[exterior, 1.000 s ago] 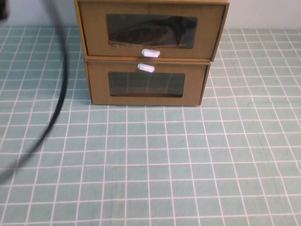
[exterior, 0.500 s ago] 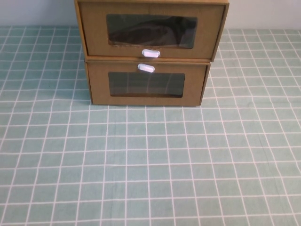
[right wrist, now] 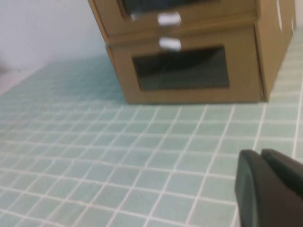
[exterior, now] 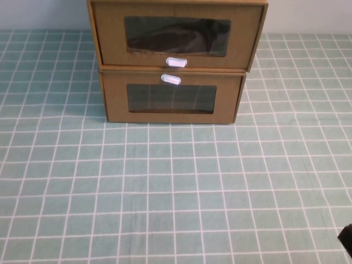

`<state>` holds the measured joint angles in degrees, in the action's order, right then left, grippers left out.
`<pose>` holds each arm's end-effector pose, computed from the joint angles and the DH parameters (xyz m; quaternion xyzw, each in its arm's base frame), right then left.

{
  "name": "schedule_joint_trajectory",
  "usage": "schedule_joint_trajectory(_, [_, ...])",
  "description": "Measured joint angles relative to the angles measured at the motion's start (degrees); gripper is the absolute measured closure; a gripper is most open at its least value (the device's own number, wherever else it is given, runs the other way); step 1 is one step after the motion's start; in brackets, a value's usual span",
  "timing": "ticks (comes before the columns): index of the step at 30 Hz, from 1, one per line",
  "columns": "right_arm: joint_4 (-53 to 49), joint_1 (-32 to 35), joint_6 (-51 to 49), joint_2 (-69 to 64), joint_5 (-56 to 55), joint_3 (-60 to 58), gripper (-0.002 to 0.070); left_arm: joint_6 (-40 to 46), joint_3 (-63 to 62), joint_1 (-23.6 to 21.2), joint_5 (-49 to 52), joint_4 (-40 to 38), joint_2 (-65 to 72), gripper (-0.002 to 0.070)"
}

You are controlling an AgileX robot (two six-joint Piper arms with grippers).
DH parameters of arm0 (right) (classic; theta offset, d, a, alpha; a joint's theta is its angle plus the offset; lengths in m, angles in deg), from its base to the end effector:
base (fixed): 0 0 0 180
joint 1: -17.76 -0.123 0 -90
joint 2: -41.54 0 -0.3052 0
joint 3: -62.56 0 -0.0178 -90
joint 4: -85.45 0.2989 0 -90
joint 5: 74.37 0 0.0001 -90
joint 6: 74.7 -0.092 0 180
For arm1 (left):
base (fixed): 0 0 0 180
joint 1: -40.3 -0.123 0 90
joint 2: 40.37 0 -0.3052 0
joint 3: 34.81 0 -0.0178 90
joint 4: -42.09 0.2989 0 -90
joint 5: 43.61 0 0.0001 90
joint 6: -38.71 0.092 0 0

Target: Close the shoe box

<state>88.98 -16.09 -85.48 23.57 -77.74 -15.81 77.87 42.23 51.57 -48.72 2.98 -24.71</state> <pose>0.0837 0.0558 0.1970 -0.1219 0.7149 0.2797 0.6291 0.0965 -0.0140 0.2110 0.0496 0.6975 -0.0496 0.7132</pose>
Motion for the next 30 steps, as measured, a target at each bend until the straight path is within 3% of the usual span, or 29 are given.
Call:
schedule_joint_trajectory(5, [0.0,0.0,0.0,-0.09,4.68,-0.88,0.0687,0.0,1.89,0.0,0.81,-0.51,0.0,0.068])
schedule_joint_trajectory(15, [0.0,0.0,0.0,-0.26,13.25,-0.88,0.0687,-0.22,2.2,0.0,16.46,-0.78,0.0,0.068])
schedule_joint_trajectory(25, [-0.87,0.0,0.0,-0.26,15.85,-0.88,0.0687,-0.22,2.2,0.0,18.11,-0.78,0.0,0.068])
schedule_joint_trajectory(27, [-3.95,2.36,0.0,0.56,15.73,-0.88,0.0687,-0.22,2.2,0.0,18.15,-0.78,0.0,0.068])
schedule_joint_trajectory(30, [-5.91,11.54,0.0,1.61,13.99,-0.88,0.0687,-0.22,2.2,0.0,18.15,-0.78,0.0,0.068])
